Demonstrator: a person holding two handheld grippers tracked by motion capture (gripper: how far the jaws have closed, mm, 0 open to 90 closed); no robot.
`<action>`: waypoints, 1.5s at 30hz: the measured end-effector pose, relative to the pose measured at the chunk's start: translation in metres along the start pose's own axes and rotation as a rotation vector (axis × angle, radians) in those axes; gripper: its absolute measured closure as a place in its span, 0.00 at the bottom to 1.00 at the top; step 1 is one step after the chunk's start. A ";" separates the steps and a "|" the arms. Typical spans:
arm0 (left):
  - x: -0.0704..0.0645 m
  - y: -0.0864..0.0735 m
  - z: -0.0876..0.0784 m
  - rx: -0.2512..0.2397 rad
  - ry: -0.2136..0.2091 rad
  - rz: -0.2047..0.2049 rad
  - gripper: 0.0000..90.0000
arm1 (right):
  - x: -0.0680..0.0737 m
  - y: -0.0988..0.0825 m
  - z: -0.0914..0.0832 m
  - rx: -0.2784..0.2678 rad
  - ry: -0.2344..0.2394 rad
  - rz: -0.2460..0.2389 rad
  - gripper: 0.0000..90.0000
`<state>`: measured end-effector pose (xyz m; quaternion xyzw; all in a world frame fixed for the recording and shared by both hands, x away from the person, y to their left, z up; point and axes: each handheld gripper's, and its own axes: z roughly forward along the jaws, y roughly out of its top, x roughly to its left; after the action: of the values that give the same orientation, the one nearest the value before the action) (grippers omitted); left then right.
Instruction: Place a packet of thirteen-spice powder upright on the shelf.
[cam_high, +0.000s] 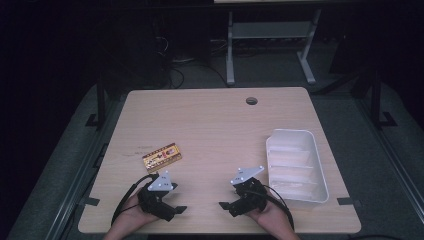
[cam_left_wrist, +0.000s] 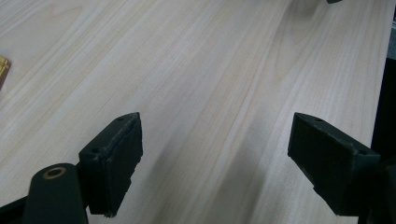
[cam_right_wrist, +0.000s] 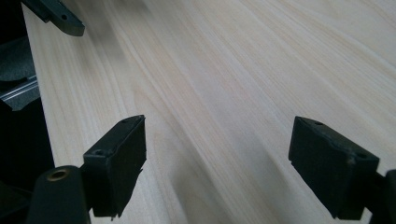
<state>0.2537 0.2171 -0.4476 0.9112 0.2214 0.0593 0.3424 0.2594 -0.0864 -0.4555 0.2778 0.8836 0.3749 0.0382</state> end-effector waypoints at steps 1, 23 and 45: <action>0.000 0.000 0.000 -0.002 0.002 0.000 0.20 | 0.000 0.000 0.000 0.001 0.001 0.000 0.21; 0.018 -0.003 -0.017 -0.033 0.056 -0.029 0.20 | 0.002 0.000 0.002 0.012 -0.005 -0.013 0.20; 0.060 -0.001 -0.040 -0.026 0.137 -0.070 0.19 | 0.004 0.000 0.003 0.027 -0.001 -0.018 0.20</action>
<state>0.2961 0.2685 -0.4205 0.8922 0.2751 0.1124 0.3401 0.2570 -0.0826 -0.4572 0.2704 0.8911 0.3623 0.0382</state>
